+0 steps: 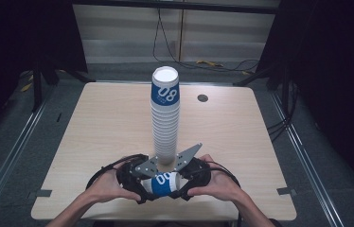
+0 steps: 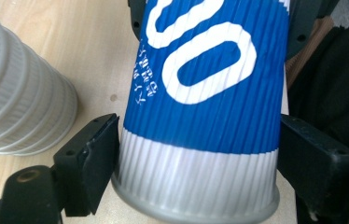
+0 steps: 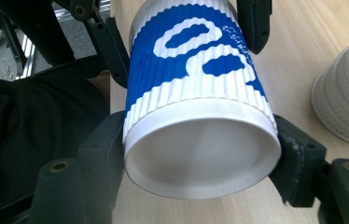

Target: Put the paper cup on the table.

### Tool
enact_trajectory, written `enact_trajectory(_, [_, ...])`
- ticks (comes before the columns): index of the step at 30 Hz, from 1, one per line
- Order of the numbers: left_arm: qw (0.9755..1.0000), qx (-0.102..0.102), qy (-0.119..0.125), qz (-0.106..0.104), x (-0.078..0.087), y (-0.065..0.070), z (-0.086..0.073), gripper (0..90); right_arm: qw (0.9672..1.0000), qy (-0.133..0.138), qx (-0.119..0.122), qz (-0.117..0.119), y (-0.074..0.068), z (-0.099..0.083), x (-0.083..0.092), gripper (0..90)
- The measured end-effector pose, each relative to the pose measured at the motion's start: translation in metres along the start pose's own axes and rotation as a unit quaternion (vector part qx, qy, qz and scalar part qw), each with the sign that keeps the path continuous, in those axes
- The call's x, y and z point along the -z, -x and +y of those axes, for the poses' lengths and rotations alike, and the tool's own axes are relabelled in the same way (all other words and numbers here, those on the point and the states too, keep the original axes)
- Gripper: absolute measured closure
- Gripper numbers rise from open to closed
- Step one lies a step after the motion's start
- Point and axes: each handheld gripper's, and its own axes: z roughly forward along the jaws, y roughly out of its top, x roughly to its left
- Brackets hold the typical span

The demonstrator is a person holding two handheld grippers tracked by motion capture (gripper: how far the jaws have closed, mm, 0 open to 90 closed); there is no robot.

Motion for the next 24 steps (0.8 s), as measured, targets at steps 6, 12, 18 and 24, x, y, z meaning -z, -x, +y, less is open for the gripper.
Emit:
enact_trajectory(6, [0.9994,0.021,0.028,-0.001,0.007,-0.004,-0.002,17.3,1.0000,0.000,-0.005,-0.005,0.001,-0.002,0.003,29.6])
enact_trajectory(12, [0.9978,0.038,0.053,0.013,0.015,-0.005,-0.008,17.0,0.9997,0.002,-0.018,-0.018,0.003,-0.008,0.005,29.5])
enact_trajectory(18, [0.9936,0.073,0.085,0.018,0.024,-0.010,-0.020,16.8,0.9989,0.011,-0.036,-0.027,0.008,-0.015,0.006,29.5])
enact_trajectory(24, [0.9869,0.101,0.124,0.020,0.036,-0.015,-0.029,15.8,0.9979,0.034,-0.046,-0.031,0.012,-0.023,0.007,29.4])
